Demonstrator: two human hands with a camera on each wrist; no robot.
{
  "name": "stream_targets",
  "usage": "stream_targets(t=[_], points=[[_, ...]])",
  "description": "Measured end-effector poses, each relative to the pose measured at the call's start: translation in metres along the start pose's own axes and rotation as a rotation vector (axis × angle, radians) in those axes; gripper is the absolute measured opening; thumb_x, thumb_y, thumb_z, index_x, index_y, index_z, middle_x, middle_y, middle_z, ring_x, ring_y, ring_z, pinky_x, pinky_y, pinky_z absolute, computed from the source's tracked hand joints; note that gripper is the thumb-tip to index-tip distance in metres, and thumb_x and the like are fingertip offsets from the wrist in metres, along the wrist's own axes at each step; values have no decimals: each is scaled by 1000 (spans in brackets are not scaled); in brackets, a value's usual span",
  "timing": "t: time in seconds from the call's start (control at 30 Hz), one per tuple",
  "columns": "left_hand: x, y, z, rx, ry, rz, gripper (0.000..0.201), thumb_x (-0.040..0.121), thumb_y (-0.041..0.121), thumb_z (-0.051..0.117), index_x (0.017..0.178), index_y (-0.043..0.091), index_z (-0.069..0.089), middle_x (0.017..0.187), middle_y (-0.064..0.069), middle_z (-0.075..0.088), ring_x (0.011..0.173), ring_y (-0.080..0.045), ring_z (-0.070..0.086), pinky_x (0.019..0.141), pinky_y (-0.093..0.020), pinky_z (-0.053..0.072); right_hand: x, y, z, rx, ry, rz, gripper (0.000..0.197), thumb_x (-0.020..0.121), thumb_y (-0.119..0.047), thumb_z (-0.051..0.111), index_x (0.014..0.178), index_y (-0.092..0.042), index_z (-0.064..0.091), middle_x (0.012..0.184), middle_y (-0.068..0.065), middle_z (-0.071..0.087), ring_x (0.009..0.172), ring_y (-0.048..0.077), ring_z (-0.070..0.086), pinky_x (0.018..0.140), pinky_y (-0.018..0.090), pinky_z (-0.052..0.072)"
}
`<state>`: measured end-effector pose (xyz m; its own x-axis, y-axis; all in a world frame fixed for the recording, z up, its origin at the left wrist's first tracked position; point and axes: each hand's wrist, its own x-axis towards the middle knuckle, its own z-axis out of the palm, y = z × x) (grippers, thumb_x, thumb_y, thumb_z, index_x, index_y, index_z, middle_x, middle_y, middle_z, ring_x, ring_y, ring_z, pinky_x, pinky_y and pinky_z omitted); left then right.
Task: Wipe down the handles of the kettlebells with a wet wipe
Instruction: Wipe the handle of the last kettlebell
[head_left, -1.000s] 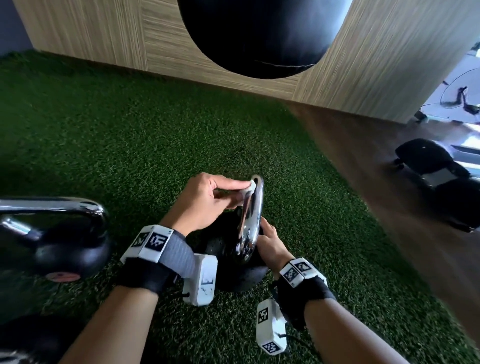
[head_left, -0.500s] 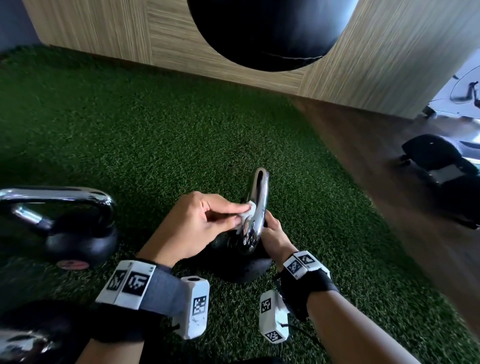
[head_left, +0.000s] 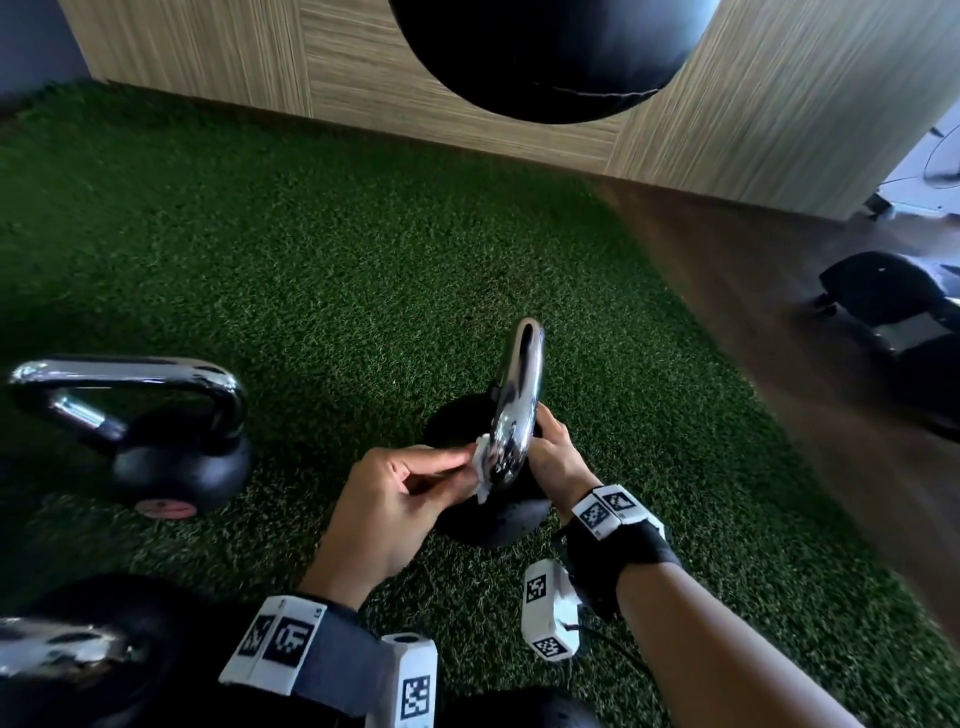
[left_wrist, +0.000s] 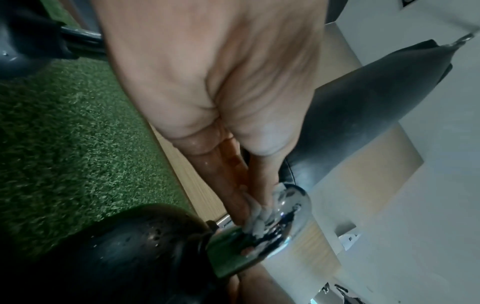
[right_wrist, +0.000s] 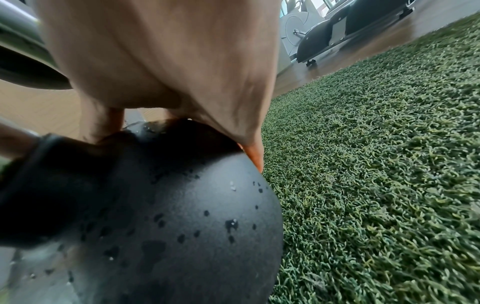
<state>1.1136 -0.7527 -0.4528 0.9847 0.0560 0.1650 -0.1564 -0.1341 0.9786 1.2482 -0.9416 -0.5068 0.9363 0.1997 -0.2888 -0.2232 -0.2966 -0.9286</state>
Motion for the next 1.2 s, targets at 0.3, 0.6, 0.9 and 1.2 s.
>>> stream_targets(t=[0.3, 0.6, 0.9, 1.2], points=[[1, -23, 4, -160, -21, -154, 38, 81, 39, 84, 114, 21, 79, 114, 0, 78, 111, -19, 72, 99, -38, 57, -25, -34, 1, -180, -22, 65, 99, 63, -50, 79, 151, -26, 40, 147, 16, 49, 128, 36, 55, 107, 56, 46], [24, 27, -34, -652, 139, -175, 42, 68, 21, 84, 109, 15, 79, 116, -10, 76, 99, -15, 75, 77, -19, 59, -89, -158, -34, -443, 364, -769, 37, 87, -4, 71, 119, -23, 73, 99, -7, 71, 77, -2, 63, 65, 5, 47], [34, 65, -28, -842, 94, -164, 59, 65, 12, 83, 118, 12, 57, 98, -15, 78, 78, -15, 77, 65, -20, 60, -120, -184, -10, -518, -37, -834, 43, 74, -36, 86, 116, -30, 76, 104, -17, 73, 78, 3, 65, 66, 18, 51], [46, 63, -5, -673, 140, -161, 70, 79, 63, 76, 132, 22, 57, 108, -10, 78, 95, -22, 77, 78, -29, 61, -115, -175, -12, -444, 130, -856, 22, 79, -21, 83, 100, -20, 80, 80, -23, 69, 66, 2, 64, 55, 11, 49]])
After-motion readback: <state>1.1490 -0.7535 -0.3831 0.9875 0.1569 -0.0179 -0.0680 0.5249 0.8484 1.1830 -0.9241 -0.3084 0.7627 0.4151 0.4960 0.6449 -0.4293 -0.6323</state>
